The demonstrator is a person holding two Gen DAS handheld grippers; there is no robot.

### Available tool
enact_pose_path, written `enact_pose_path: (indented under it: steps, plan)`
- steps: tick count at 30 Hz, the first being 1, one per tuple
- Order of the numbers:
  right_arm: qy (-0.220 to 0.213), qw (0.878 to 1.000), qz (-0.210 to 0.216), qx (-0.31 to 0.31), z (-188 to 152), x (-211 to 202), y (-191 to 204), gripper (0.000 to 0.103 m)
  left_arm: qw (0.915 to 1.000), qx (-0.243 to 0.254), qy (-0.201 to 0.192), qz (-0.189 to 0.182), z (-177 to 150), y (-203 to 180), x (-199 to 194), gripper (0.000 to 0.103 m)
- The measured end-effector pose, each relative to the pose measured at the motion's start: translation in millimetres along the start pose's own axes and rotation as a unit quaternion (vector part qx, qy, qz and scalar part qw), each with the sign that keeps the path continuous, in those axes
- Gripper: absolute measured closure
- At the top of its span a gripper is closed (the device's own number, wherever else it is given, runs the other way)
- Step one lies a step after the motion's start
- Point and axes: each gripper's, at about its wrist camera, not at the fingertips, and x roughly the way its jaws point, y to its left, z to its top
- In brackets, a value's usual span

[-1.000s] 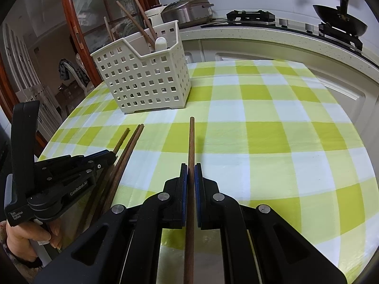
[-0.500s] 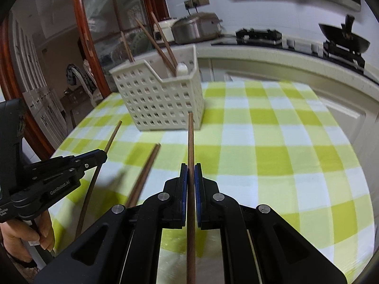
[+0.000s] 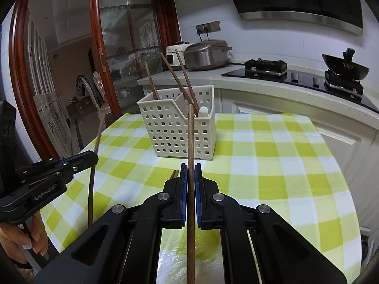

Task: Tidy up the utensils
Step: 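Lift both held chopsticks upright and carry them over the white basket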

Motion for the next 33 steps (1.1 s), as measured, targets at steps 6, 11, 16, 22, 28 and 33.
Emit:
enact_pose_path:
  steps: [6,11,16,22,28,33]
  plan:
    - [-0.013,1.000,-0.001,-0.010,2.8,-12.2,8.8,0.097,0.9998,0.008,-0.021,0.002,0.3,-2.7,-21.2,0.097]
    - [-0.026,1.000,-0.001,-0.017,4.9,-22.1,13.4,0.097,0.9993,0.009,-0.036,0.003,1.2,-2.9,-36.1,0.097]
    - [-0.033,0.999,-0.001,-0.022,6.7,-29.0,18.1,0.097,0.9987,0.016,-0.048,0.006,2.2,-6.3,-44.3,0.097]
    - [-0.040,0.999,0.003,-0.029,7.2,-36.3,24.7,0.097,0.9981,0.023,-0.056,0.006,2.0,-9.9,-50.9,0.097]
    - [-0.051,0.998,0.005,-0.036,10.3,-45.3,29.8,0.097,0.9974,0.024,-0.068,0.007,4.1,-11.1,-58.6,0.097]
    - [-0.055,0.998,0.005,-0.039,11.4,-48.5,31.0,0.097,0.9970,0.026,-0.072,0.008,5.8,-11.0,-60.5,0.097]
